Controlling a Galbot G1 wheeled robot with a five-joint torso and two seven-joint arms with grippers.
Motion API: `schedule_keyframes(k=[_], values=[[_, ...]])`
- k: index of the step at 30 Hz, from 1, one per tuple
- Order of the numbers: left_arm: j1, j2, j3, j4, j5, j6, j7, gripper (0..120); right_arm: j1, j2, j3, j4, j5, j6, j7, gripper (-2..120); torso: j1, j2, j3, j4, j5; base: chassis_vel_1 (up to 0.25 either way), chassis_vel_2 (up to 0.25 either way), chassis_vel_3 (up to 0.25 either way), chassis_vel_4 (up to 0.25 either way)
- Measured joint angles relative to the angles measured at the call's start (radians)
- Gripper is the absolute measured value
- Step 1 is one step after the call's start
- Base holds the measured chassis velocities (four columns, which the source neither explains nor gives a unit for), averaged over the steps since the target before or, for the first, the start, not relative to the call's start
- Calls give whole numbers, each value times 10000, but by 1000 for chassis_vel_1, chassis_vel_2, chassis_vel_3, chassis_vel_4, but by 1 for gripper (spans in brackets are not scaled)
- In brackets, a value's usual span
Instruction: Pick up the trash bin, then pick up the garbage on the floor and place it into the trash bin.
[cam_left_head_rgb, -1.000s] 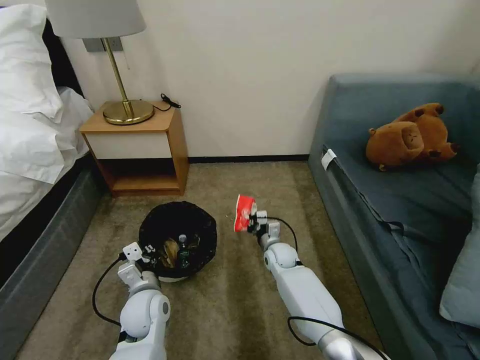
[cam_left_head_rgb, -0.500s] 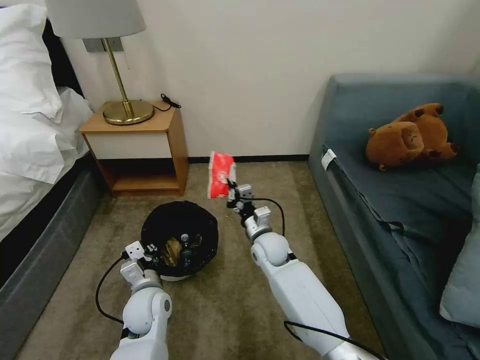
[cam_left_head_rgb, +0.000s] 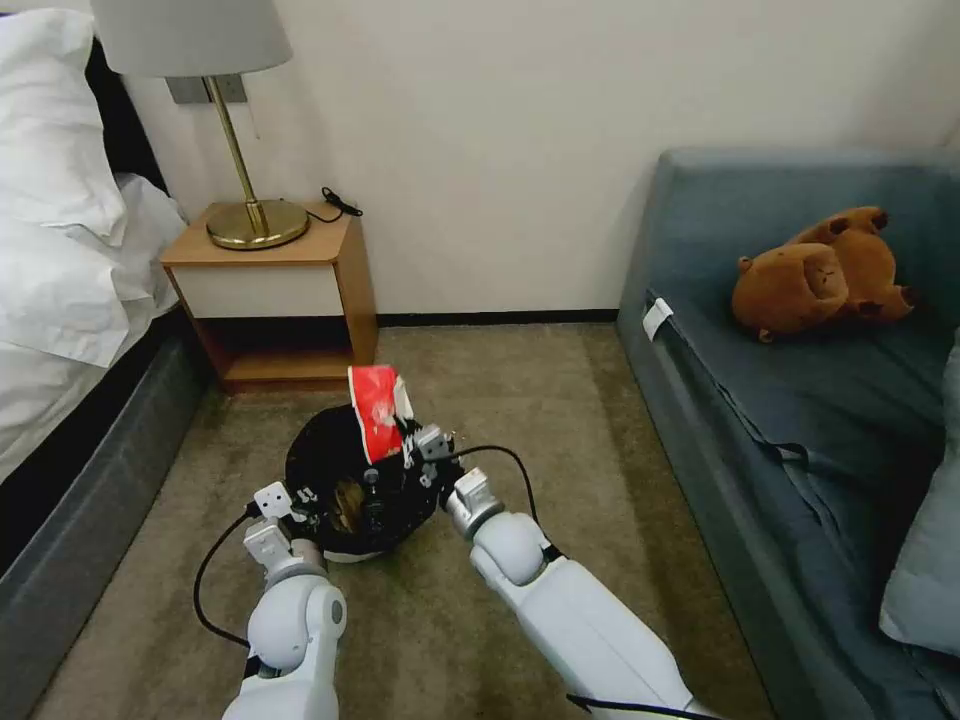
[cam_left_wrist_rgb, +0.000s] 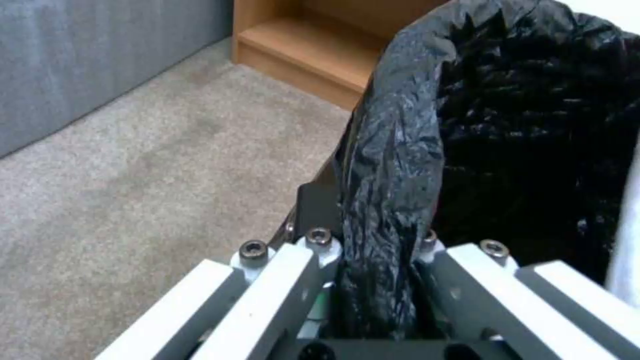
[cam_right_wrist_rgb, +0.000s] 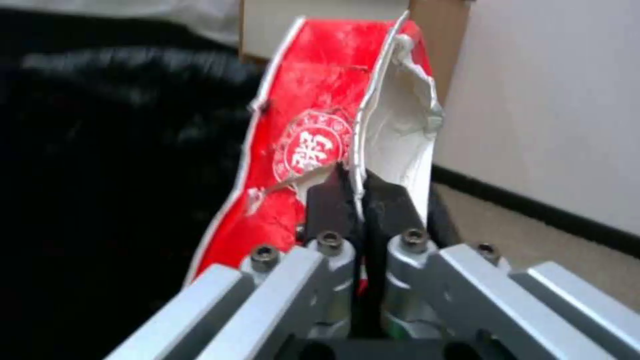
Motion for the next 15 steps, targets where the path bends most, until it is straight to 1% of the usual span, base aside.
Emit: schedule_keyframes(k=[1, 2, 3, 4, 5, 6, 7, 9, 10, 11, 12, 13, 15], values=[[-5, 0, 7, 0, 38, 2, -1, 4, -114, -52, -5, -24, -108, 35, -20, 10, 0, 0, 0, 0, 0, 0, 0, 0, 0], [-5, 0, 7, 0, 38, 2, -1, 4, -114, -52, -5, -24, -108, 35, -20, 10, 0, 0, 0, 0, 0, 0, 0, 0, 0], [-10, 0, 40, 4, 93, 2, -1, 4, -182, -79, 32, -20, -162, 67, -44, 18, 0, 0, 0, 1, 1, 0, 0, 0, 0], [-10, 0, 40, 4, 93, 2, -1, 4, -182, -79, 32, -20, -162, 67, -44, 18, 0, 0, 0, 1, 1, 0, 0, 0, 0], [-10, 0, 84, 7, 140, 2, -1, 4, -197, -96, 76, 39, -167, 71, -51, 25, 0, 0, 0, 0, 1, 0, 0, 0, 0], [-9, 0, 105, 8, 157, 2, -2, 4, -197, -99, 89, 69, -167, 71, -52, 28, 0, 0, 0, 0, 0, 0, 0, 0, 0], [-9, 0, 105, 8, 157, 2, -2, 4, -197, -99, 89, 69, -167, 71, -52, 28, 0, 0, 0, 0, 0, 0, 0, 0, 0], [1, 0, 122, 7, 207, 2, -2, 4, -198, -127, 111, 214, -162, 72, -54, 39, 0, 0, 0, 0, 1, 0, 0, 0, 0], [1, 0, 122, 7, 207, 2, -2, 4, -198, -127, 111, 214, -162, 72, -54, 39, 0, 0, 0, 0, 1, 0, 0, 0, 0], [16, 0, 118, 4, 209, 2, -3, 4, -201, -127, 159, 296, -142, 72, -52, 46, 0, 0, 0, 1, 0, 0, 0, 0, 0], [21, 0, 111, -1, 210, 2, -3, 4, -201, -126, 192, 328, -126, 74, -47, 49, 0, 0, 0, 1, 1, 0, 0, 0, 0], [21, 0, 111, -1, 210, 2, -3, 4, -201, -126, 192, 328, -126, 74, -47, 49, 0, 0, 0, 1, 1, 0, 0, 0, 0], [29, 0, 75, -28, 205, 2, -3, 4, -195, -125, 237, 397, -95, 86, -34, 59, 0, 0, 0, 1, 1, 0, 0, 0, 0]])
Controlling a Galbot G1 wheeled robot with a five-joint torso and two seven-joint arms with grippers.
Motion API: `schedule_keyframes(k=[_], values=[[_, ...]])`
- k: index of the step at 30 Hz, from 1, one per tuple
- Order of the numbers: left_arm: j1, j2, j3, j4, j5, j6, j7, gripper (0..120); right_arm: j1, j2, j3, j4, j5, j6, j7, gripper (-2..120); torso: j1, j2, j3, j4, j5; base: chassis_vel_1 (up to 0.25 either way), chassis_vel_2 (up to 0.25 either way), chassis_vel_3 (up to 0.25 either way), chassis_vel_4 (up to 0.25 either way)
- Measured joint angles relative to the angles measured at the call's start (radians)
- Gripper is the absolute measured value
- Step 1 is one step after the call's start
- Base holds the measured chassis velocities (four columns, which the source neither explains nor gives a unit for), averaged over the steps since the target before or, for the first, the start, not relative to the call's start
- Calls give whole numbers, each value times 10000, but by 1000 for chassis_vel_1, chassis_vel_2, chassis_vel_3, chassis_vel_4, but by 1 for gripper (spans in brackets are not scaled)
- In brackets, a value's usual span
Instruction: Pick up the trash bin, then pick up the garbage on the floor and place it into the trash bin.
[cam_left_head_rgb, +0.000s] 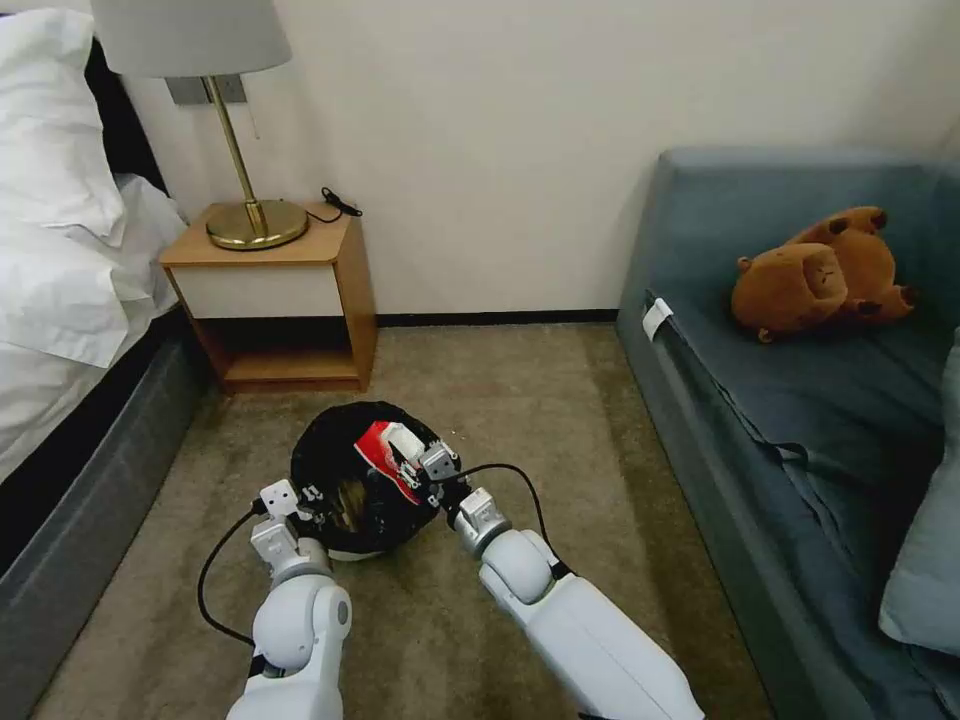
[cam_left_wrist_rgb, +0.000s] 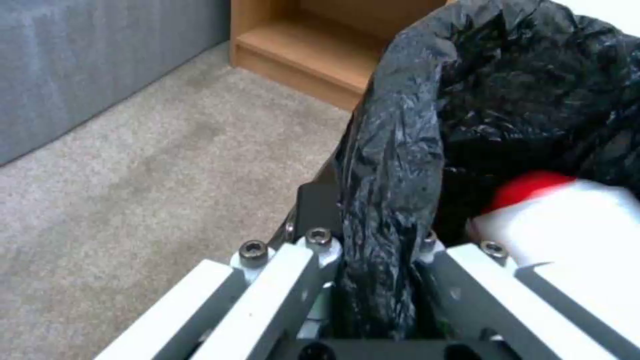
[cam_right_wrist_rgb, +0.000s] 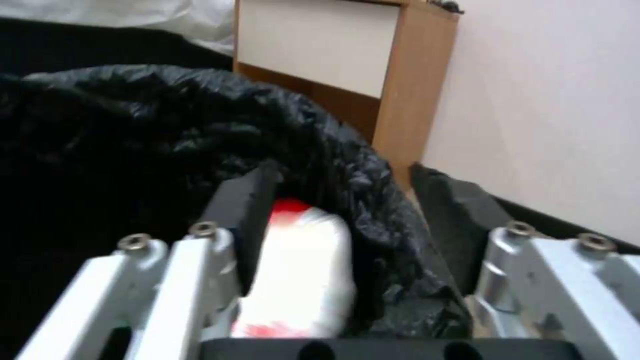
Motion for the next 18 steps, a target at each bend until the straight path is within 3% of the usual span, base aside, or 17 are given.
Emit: schedule_keyframes(k=[8, 11, 12, 14, 18], values=[[-77, 0, -96, 13, -161, -17, -1, 4, 166, 14, 647, 736, 429, -45, 209, 86, 0, 0, 0, 2, 1, 0, 0, 0, 0], [-240, 0, -205, 135, -445, -15, 0, 4, 35, -132, 1450, 1633, 951, -486, 457, 98, 0, 0, 0, 2, 0, 0, 0, 0, 0], [-240, 0, -205, 135, -445, -15, 0, 4, 35, -132, 1450, 1633, 951, -486, 457, 98, 0, 0, 0, 2, 0, 0, 0, 0, 0], [-419, 0, -348, 224, -1002, 77, 31, 4, -388, -362, 2326, 2678, 1407, -1361, 607, 99, 0, 0, 0, 1, 1, 0, 0, 0, 0], [-831, 132, -690, 486, -1790, 156, 41, 4, -1032, -663, 3432, 3500, 1578, -1508, 655, 100, 0, 0, 0, -3, 0, 0, 0, 0, 0]])
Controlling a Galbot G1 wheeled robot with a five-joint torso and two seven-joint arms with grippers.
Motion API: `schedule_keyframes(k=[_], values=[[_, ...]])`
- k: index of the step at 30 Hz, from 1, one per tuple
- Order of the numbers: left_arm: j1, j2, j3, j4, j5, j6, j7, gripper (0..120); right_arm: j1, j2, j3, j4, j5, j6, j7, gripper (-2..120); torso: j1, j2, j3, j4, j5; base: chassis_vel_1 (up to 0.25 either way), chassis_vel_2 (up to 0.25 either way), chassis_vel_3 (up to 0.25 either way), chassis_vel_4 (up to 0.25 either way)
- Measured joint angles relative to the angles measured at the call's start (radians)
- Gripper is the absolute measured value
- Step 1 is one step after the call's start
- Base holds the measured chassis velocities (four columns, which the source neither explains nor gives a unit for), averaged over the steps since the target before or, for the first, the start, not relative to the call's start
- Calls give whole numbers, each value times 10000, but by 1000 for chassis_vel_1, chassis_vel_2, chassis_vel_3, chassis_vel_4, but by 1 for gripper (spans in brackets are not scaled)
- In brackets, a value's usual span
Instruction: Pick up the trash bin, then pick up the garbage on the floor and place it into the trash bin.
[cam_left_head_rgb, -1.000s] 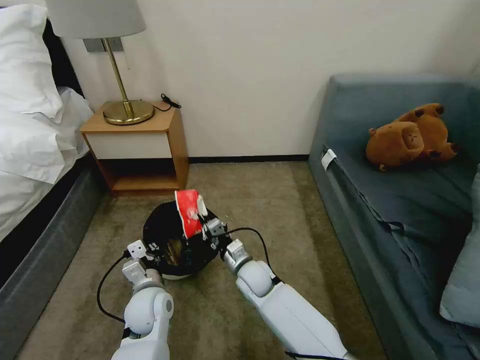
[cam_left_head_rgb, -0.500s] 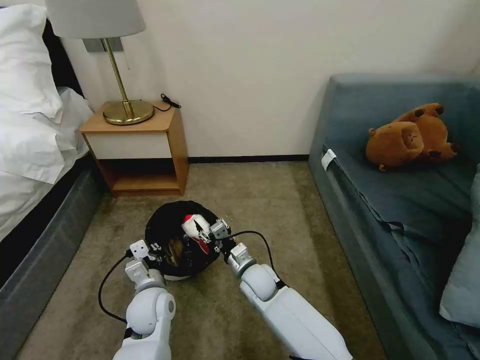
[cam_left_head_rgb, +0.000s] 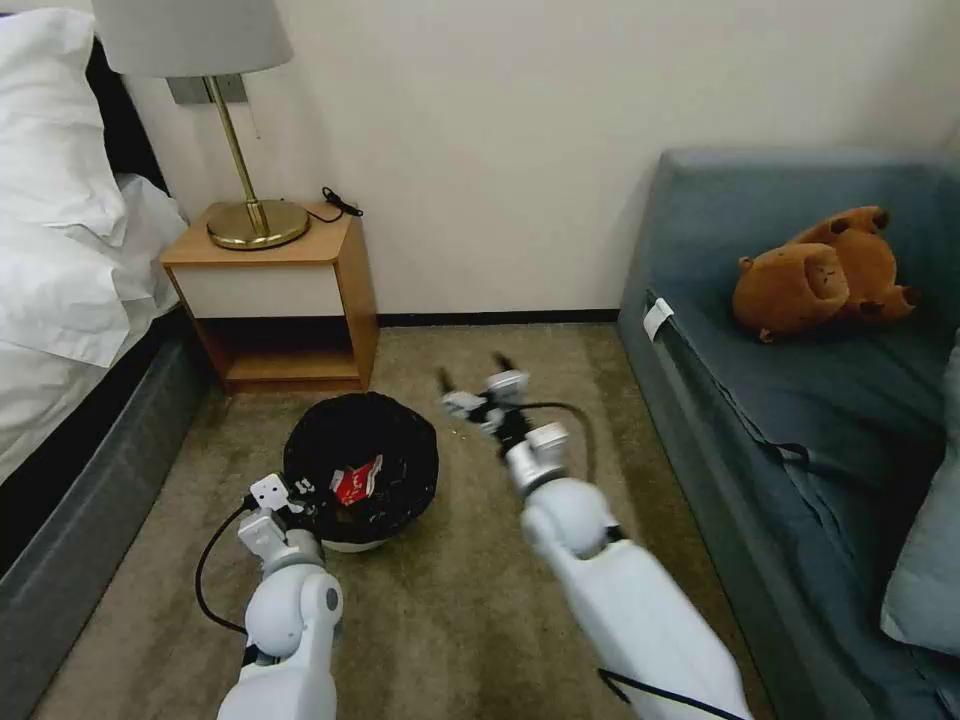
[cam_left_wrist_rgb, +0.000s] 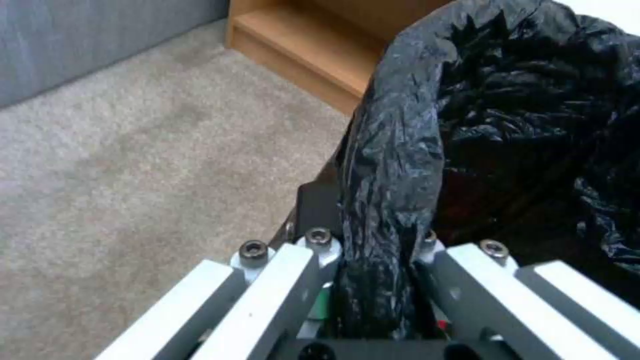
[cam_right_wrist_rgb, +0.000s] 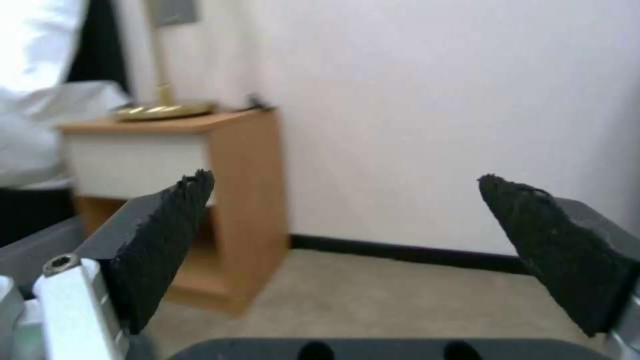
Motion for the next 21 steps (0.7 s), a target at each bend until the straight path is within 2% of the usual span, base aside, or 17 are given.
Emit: schedule_keyframes(k=[3, 5, 6, 7, 8, 10, 11, 12, 13, 15, 16, 17, 18, 20, 21], values=[[-235, 110, -236, 85, -341, 34, -45, 4, -363, -70, 517, 198, 24, 119, -9, 100, 0, 0, 0, 1, 1, 0, 0, 0, 0], [-684, 286, -803, 290, -887, 121, -165, 4, -995, -66, 1312, 270, -21, 534, -150, 100, 0, 0, 0, 2, 0, 0, 0, 0, 0], [-684, 286, -803, 290, -887, 121, -165, 4, -995, -66, 1312, 270, -21, 534, -150, 100, 0, 0, 0, 2, 0, 0, 0, 0, 0], [-987, 412, -1076, 538, -1266, 135, -372, 4, -1318, -22, 1680, 171, -116, 787, -257, 100, 0, 0, -1, 4, 2, 0, 0, 0, 0], [-987, 412, -1076, 538, -1266, 135, -372, 4, -1318, -22, 1680, 171, -116, 787, -257, 100, 0, 0, -1, 4, 2, 0, 0, 0, 0], [-1458, 595, -1302, 1069, -1734, 108, -640, 4, -1787, 39, 2061, -148, -258, 1209, -416, 100, 0, 0, 0, 4, 2, 0, 0, 0, 0], [-1458, 595, -1302, 1069, -1734, 108, -640, 4, -1787, 39, 2061, -148, -258, 1209, -416, 100, 0, 0, 0, 4, 2, 0, 0, 0, 0], [-1879, 714, -1398, 1566, -2039, 26, -842, 4, -2132, 80, 2255, -395, -362, 1561, -524, 100, 0, 0, 0, 4, -1, 0, 0, 0, 0], [-1879, 714, -1398, 1566, -2039, 26, -842, 4, -2132, 80, 2255, -395, -362, 1561, -524, 100, 0, 0, 0, 4, -1, 0, 0, 0, 0], [-2490, 847, -1485, 2253, -2409, -168, -1045, 4, -2561, 139, 2461, -654, -416, 1883, -622, 100, 0, 0, 0, 4, 1, 0, 0, 0, 0], [-2490, 847, -1485, 2253, -2409, -168, -1045, 4, -2561, 139, 2461, -654, -416, 1883, -622, 100, 0, 0, 0, 4, 1, 0, 0, 0, 0], [-2829, 920, -1487, 2666, -2547, -309, -1095, 4, -2774, 171, 2567, -807, -415, 2025, -688, 100, 0, 0, 0, 3, -1, 0, 0, 0, 0], [-3425, 1029, -1481, 3409, -2734, -515, -1178, 4, -2993, 225, 2723, -1101, -445, 2267, -789, 100, 0, 0, 0, 2, 0, 0, 0, 0, 0], [-3546, 1051, -1478, 3578, -2756, -559, -1189, 4, -3028, 237, 2752, -1164, -455, 2313, -810, 100, 0, 0, 0, 0, -1, 0, 0, 0, 0], [-4052, 1135, -1475, 4312, -2830, -708, -1226, 4, -3157, 279, 2857, -1337, -475, 2451, -869, 100, 0, -1, 0, 1, 0, 0, 0, 0, 0]])
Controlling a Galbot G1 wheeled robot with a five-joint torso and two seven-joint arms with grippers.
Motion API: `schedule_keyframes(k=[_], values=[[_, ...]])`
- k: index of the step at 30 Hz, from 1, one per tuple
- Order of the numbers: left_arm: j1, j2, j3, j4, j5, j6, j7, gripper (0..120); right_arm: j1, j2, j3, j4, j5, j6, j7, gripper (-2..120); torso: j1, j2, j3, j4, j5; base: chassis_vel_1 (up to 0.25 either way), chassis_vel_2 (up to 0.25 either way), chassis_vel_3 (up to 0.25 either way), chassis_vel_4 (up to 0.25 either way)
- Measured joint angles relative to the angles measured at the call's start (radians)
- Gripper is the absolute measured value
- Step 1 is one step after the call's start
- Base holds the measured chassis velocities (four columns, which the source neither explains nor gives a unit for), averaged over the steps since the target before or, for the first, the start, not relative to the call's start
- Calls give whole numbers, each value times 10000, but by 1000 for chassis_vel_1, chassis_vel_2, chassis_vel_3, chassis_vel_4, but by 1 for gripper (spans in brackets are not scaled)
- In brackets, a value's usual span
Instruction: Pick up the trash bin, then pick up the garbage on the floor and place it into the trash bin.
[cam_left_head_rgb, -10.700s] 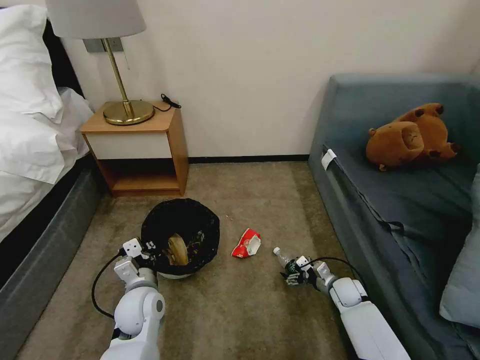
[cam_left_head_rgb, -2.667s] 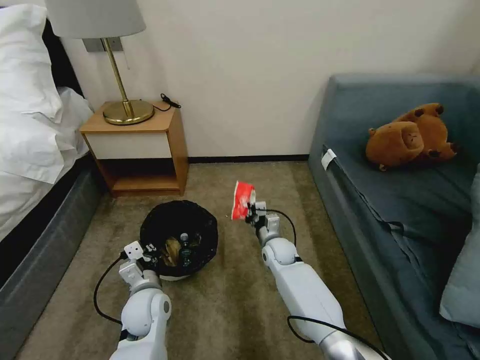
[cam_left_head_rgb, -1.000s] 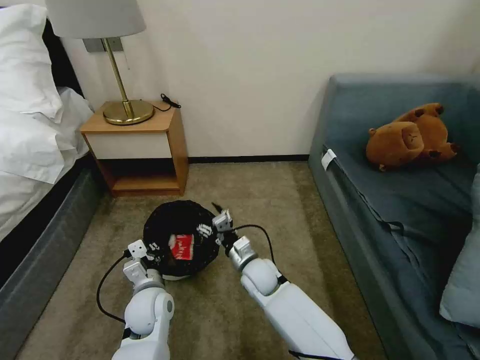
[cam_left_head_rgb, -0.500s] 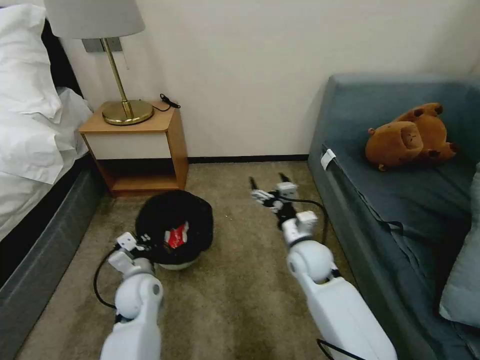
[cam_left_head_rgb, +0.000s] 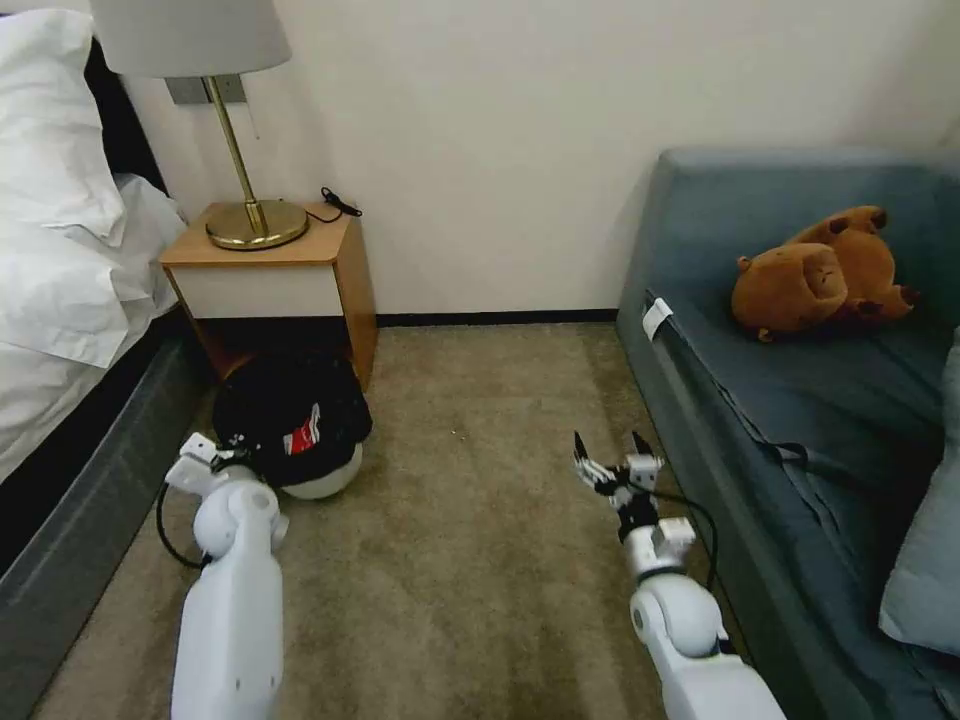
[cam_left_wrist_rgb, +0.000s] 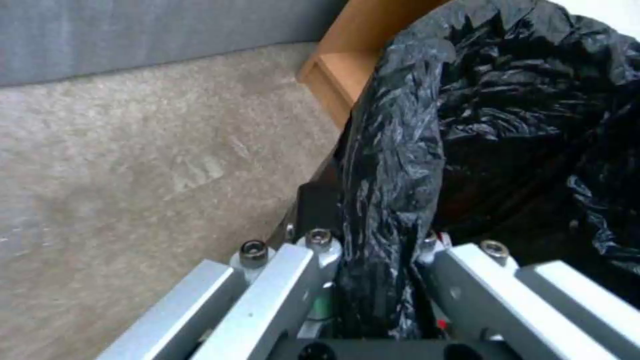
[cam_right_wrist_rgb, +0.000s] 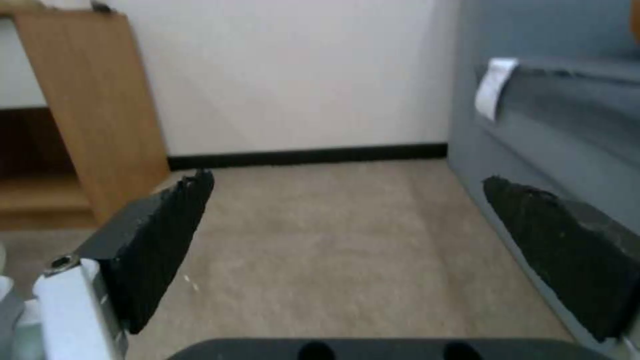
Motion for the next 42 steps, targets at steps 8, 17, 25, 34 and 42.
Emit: schedule_keyframes(k=[8, 17, 25, 34, 42], values=[[-788, 102, 52, 1057, -117, -101, -20, 4, -187, 97, 161, -83, 23, 200, -231, 100, 0, 0, 0, 1, 0, 0, 0, 0, 0], [-812, 220, 30, 1198, -231, -50, 179, 16, -325, 208, 108, -65, -166, 337, -452, 100, 0, 1, -1, 2, 1, 0, 0, 0, 0], [-678, 267, -2, 970, -230, -31, 202, 44, -417, 227, 55, 41, -237, 378, -546, 100, 0, 0, -1, 2, 0, 0, 0, 0, 0], [-159, 264, -11, -222, 30, -116, 260, 77, -310, 198, 30, 86, -268, 323, -467, 100, 0, 1, -1, 1, 1, 0, 0, 0, 0], [2049, 223, 353, -2813, 2684, -379, 3665, 100, 351, 221, 344, 420, -448, 331, 281, 100, 0, 1, -2, 3, 2, 0, 0, 0, 0]])
